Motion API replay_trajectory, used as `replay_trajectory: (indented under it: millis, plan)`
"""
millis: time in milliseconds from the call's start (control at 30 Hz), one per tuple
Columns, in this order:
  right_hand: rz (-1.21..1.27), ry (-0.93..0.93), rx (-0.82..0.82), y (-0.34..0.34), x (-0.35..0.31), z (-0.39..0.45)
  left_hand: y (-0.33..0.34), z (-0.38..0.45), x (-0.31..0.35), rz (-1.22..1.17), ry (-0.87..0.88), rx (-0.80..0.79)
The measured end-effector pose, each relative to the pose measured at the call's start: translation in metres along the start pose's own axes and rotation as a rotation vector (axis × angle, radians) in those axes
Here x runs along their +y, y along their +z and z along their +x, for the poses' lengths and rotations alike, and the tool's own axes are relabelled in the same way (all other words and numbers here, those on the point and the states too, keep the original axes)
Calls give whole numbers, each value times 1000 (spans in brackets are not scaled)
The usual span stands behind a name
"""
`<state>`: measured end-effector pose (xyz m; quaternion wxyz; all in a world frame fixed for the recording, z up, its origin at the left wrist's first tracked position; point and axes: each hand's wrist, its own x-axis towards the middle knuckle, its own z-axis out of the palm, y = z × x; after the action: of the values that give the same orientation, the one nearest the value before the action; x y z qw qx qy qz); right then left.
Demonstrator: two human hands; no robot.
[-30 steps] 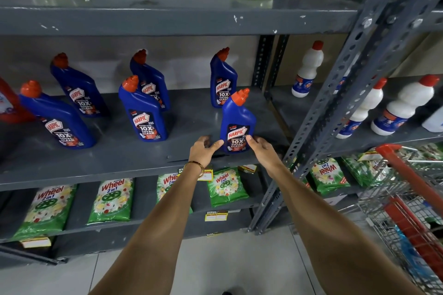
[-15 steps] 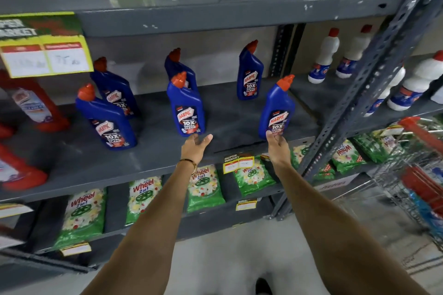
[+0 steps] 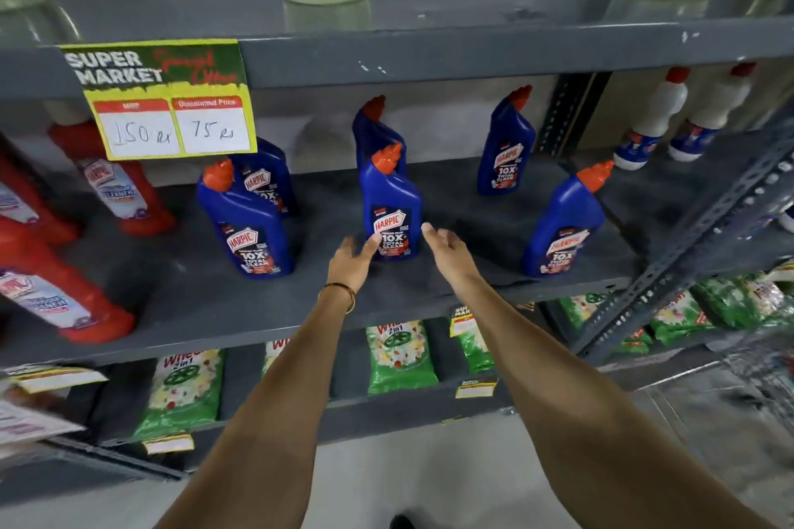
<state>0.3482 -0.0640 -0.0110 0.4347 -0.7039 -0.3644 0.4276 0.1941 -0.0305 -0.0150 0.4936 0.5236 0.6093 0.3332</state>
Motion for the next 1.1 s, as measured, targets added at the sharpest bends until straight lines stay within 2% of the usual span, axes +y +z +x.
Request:
replay_trajectory:
  millis: [133, 300, 667, 1100]
  plan:
    - [-19, -20, -127, 10, -8, 11, 5, 13, 5, -11, 38, -73]
    - [-76, -10, -175, 14, -9, 17, 9, 18, 8, 1, 41, -42]
    - [-105, -26, -151, 1, 6, -22, 3, -21, -5, 80, 58, -73]
    - [-96, -17, -136, -6, 17, -48, 5, -48, -9, 68, 57, -94]
